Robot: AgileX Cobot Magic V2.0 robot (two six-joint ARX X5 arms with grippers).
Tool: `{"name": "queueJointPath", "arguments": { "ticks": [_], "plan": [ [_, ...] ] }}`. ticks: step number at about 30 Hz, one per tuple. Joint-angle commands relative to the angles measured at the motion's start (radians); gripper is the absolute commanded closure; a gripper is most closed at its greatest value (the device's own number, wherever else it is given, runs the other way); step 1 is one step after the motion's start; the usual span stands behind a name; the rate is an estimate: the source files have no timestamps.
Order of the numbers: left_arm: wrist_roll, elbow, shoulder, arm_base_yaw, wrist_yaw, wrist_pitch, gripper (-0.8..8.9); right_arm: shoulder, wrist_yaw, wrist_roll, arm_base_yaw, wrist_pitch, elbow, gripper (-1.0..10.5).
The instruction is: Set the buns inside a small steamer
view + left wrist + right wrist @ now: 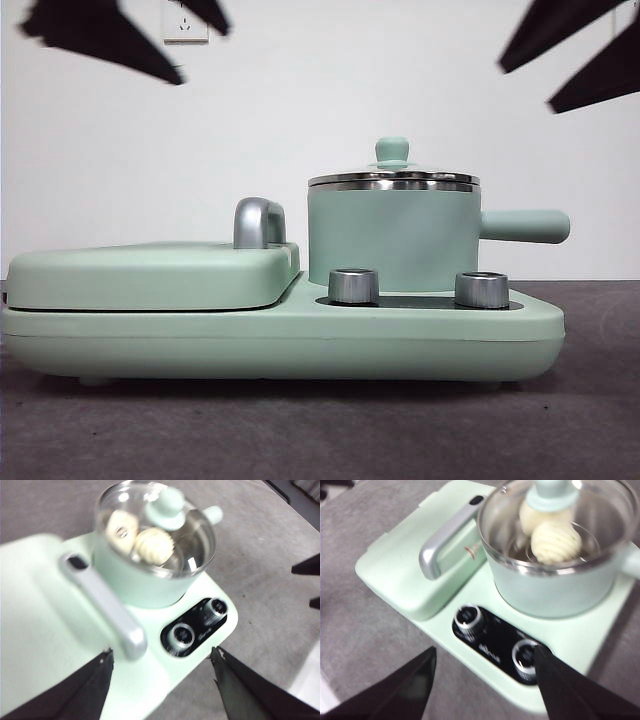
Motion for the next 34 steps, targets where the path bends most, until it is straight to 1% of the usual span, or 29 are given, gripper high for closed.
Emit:
{"name": "queueJointPath", "arguments": {
  "ticks": [1, 7, 9, 13, 15, 16, 18, 19, 21, 24, 25, 34],
  "plan": [
    [-0.047, -0.06, -0.077, 0.015, 0.003, 0.014, 4.98, 0.054, -0.015, -0.008, 0.03, 0.063, 0.032, 6.4],
    [-0.084, -0.184, -0.243, 0.049, 0.003, 0.014, 5.02, 0.149, -0.061, -0.016, 0.108, 0.169, 0.061, 6.4],
    [-0.086, -0.195, -0.276, 0.049, 0.004, 0.0, 5.03, 0.164, -0.08, -0.015, 0.136, 0.201, 0.062, 6.4],
    [-0.093, -0.195, -0.307, 0.045, 0.015, -0.028, 5.02, 0.166, -0.076, -0.018, 0.18, 0.217, 0.062, 6.4],
    [-0.093, -0.195, -0.32, 0.045, 0.021, -0.038, 5.09, 0.161, -0.089, -0.015, 0.19, 0.214, 0.062, 6.5],
    [-0.093, -0.195, -0.323, 0.045, 0.021, -0.036, 5.53, 0.157, -0.091, -0.016, 0.192, 0.214, 0.062, 7.1],
    [-0.094, -0.195, -0.33, 0.045, 0.021, -0.035, 8.31, 0.156, -0.091, -0.016, 0.192, 0.223, 0.062, 9.6],
    [-0.097, -0.195, -0.332, 0.045, 0.021, -0.034, 7.96, 0.156, -0.089, -0.017, 0.192, 0.233, 0.062, 9.3],
    [-0.097, -0.195, -0.332, 0.045, 0.021, -0.037, 8.07, 0.156, -0.093, -0.014, 0.192, 0.236, 0.062, 9.3],
    [-0.103, -0.195, -0.34, 0.045, 0.023, -0.084, 8.07, 0.15, -0.171, -0.009, 0.192, 0.195, 0.062, 9.3],
    [-0.103, -0.195, -0.341, 0.045, 0.023, -0.09, 8.07, 0.15, -0.178, -0.01, 0.192, 0.196, 0.062, 9.3],
    [-0.103, -0.195, -0.342, 0.045, 0.023, -0.093, 8.06, 0.15, -0.18, -0.012, 0.192, 0.242, 0.062, 9.3]
  ]
}}
